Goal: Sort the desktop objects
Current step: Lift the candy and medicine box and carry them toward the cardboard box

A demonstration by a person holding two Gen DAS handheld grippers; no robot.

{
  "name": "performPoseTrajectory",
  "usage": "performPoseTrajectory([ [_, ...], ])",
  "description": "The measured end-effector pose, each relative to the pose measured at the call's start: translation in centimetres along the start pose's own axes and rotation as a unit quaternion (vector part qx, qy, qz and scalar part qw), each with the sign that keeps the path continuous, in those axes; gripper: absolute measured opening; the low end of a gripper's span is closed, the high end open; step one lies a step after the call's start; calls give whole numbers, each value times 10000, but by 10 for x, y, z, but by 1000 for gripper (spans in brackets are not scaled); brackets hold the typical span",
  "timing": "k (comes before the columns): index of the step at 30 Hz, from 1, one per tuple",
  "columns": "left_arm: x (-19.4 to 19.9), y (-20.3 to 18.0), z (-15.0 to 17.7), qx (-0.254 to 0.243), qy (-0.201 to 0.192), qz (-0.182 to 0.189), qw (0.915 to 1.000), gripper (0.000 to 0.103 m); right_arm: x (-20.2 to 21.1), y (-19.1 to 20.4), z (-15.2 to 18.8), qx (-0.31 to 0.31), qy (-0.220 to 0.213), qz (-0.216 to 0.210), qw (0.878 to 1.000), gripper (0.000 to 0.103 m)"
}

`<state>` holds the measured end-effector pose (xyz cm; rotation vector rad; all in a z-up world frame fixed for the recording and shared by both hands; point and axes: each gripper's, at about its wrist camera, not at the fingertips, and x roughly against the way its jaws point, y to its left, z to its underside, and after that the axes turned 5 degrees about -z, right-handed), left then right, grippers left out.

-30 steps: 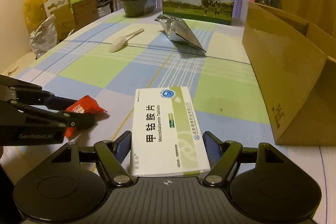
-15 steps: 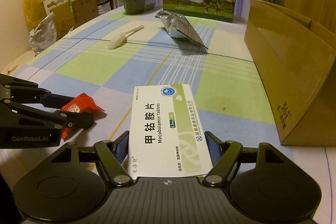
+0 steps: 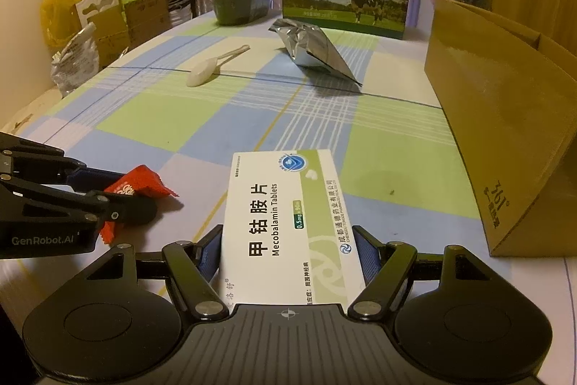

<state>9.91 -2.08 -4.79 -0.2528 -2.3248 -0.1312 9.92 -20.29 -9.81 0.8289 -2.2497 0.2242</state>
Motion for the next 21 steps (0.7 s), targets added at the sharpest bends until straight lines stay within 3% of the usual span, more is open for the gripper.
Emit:
performPoseTrajectory([
  [21,1,-5,1,-144,24,-85,9999,26,0,3,0,-10,-27,99,9999,69],
])
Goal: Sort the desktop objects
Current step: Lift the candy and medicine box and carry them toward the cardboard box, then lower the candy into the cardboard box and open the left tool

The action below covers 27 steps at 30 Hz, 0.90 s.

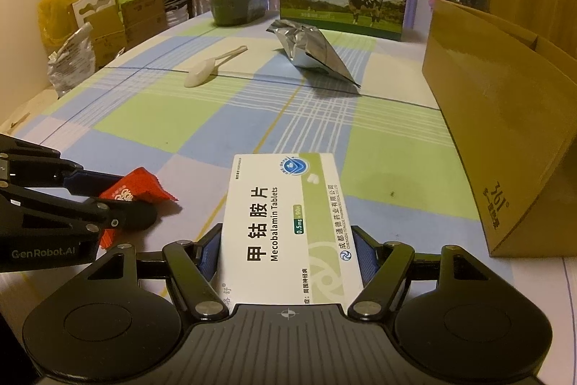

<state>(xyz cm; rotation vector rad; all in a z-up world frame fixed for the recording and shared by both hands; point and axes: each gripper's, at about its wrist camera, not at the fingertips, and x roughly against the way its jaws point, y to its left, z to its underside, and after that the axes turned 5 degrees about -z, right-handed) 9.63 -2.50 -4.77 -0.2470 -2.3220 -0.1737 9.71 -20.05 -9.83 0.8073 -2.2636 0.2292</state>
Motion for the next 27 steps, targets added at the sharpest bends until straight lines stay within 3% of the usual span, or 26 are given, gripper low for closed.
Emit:
performPoseTrajectory([
  [14,15,-7,-1,24,-132,4,9999,24,23,-2,-2,-132,-250,173,9995,68],
  [27,59,-23,-18,216,-490,-57,9985,24,70,-4,-8,-299,-692,377,9964,68],
])
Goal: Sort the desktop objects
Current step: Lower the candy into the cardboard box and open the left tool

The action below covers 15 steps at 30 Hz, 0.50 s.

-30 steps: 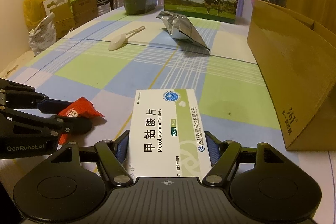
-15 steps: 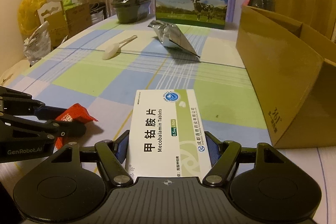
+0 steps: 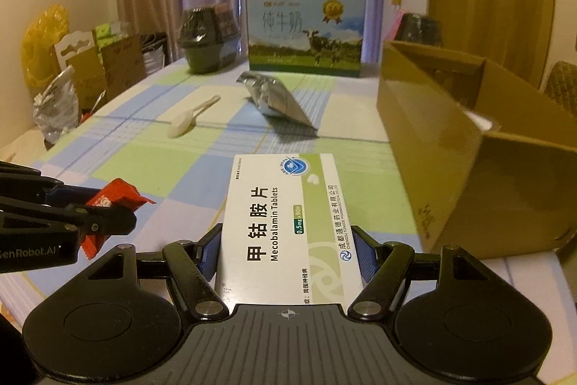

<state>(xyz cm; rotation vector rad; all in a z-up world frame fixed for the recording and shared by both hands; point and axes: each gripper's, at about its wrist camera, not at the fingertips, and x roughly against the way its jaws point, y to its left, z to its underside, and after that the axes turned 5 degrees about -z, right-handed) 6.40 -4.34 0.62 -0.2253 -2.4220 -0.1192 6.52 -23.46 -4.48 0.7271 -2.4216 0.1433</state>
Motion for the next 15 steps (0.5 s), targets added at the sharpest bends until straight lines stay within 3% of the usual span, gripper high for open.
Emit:
performPoseTrajectory([
  [15,38,-48,-40,-41,-419,288,9987,24,74,-41,-36,-487,-689,416,9956,68],
])
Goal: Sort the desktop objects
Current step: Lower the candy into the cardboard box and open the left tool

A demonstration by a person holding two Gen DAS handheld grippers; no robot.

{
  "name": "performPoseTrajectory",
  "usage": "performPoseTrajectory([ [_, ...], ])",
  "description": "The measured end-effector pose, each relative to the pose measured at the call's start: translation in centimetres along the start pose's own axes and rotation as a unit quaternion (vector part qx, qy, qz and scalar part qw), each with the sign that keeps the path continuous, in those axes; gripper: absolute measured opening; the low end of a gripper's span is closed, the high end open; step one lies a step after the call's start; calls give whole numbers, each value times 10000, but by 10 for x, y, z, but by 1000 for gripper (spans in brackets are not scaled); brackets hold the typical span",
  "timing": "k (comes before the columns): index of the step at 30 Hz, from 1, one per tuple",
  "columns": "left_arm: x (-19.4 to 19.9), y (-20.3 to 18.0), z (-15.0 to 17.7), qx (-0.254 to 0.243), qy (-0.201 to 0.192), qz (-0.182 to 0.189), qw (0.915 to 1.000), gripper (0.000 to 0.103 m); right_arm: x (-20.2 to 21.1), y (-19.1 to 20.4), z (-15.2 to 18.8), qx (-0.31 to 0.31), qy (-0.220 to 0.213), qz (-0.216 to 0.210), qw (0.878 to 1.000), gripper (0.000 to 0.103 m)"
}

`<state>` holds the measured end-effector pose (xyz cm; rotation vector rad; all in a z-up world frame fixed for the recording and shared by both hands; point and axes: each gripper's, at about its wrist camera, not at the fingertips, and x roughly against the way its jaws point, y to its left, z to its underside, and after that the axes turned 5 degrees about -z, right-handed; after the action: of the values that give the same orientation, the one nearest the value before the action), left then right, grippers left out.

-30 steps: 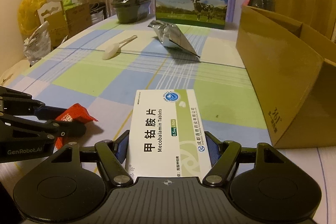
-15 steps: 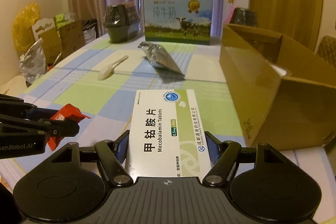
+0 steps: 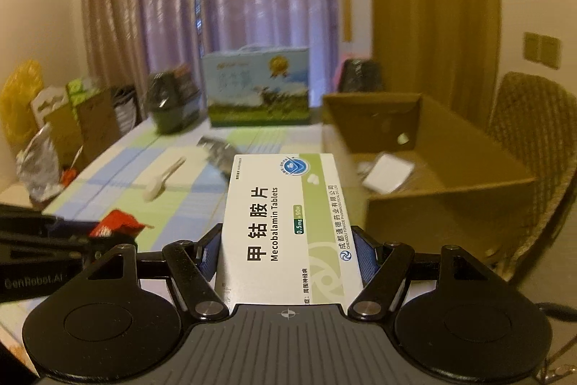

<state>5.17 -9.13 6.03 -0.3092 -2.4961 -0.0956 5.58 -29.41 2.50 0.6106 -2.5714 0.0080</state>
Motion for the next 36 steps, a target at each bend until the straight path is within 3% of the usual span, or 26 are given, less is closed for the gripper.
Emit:
performPoseTrajectory([
  [12,-8,-66,-62,-316,-384,366,9981,24,24,-66,-48,-24,-475,450,9979,68],
  [26,-34,-111,-100,-454,-411,742,9954,24,27,-116,-71,-63,-515,620,9967,69],
  [36,-66,-124,-122,-362,-369,876,9948,24,4,-146,-89,-26,-399,723,9966,69],
])
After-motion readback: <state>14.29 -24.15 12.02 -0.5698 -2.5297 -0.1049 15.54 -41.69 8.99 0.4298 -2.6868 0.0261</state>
